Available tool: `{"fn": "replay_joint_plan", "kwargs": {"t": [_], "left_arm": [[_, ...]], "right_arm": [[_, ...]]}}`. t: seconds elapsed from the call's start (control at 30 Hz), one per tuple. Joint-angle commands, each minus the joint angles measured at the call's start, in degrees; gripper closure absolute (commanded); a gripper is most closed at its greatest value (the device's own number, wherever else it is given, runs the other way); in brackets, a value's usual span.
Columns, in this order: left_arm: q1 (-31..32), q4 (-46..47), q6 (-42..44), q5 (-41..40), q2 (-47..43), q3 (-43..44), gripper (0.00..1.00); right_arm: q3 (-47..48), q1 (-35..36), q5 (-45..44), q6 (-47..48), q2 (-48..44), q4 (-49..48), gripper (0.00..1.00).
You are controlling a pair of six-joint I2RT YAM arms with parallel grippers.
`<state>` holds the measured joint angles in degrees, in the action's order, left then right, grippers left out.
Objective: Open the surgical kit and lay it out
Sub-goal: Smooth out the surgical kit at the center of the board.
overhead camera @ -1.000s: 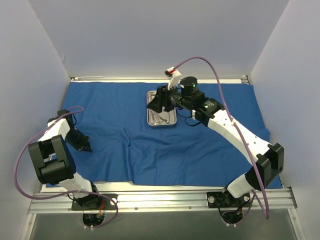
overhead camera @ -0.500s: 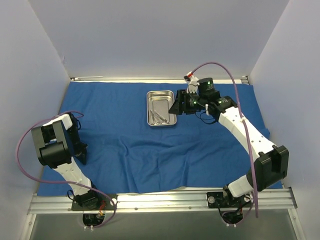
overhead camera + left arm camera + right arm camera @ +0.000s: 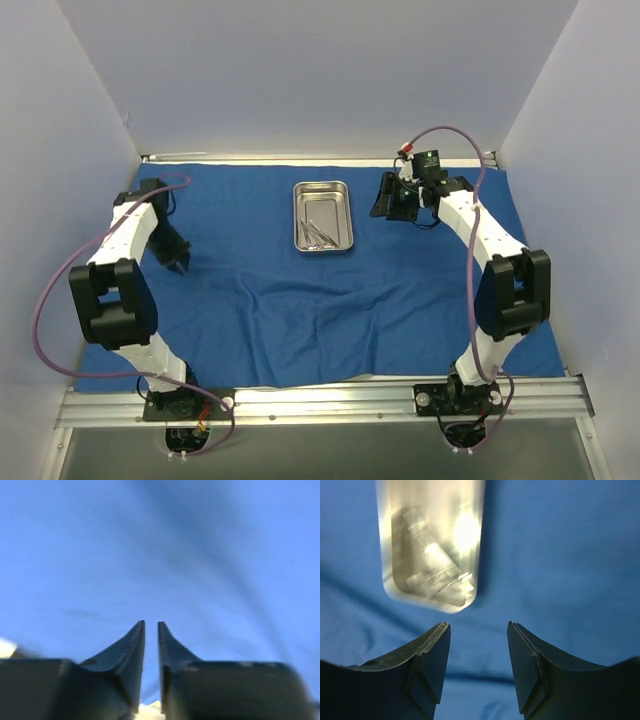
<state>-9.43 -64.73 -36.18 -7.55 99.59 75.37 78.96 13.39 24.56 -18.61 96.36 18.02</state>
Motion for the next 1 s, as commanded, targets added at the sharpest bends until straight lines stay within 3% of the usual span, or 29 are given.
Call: {"fn": "replay_joint_plan", "kwargs": {"t": [0.0,0.07,0.13,0.17,0.33,0.6,0.77,0.97], "left_arm": [[4.5,6.8,6.1,6.2,-4.9,10.5,0.73],[4.9,11.9,8.2,9.3,-0.4,13.8,0.76],[4.9,11.7,9.1,10.4,5.5,20.6,0.91],[4.9,9.8,8.8,10.0,12.1,23.6,0.98],[4.9,5.0,5.8,4.9,23.6,35.4,0.98],[5.0,-3.5,4.6,7.4,44.1,54.7,0.98],[4.2,-4.8,3.5,12.8,52.2,64.4,0.98],[3.5,-2.9,2.1,15.2,54.6,64.9,0.98]], "right_arm": [[6.1,-3.5,-11.1,-0.5,5.0,1.6,0.51],[9.7,-5.6,-16.7,-1.1,9.3,3.5,0.58],[10.6,-7.7,-20.1,-1.0,11.9,5.0,0.67],[10.8,-8.6,-22.6,-1.0,12.6,5.3,0.81],[11.8,-14.3,-27.8,3.0,17.4,6.9,1.00],[13.1,-17.2,-27.0,3.6,28.0,3.1,1.00],[21.7,-17.3,-25.2,3.8,37.6,3.4,1.00],[32.9,-17.6,-25.2,3.1,47.7,6.0,1.00]]}}
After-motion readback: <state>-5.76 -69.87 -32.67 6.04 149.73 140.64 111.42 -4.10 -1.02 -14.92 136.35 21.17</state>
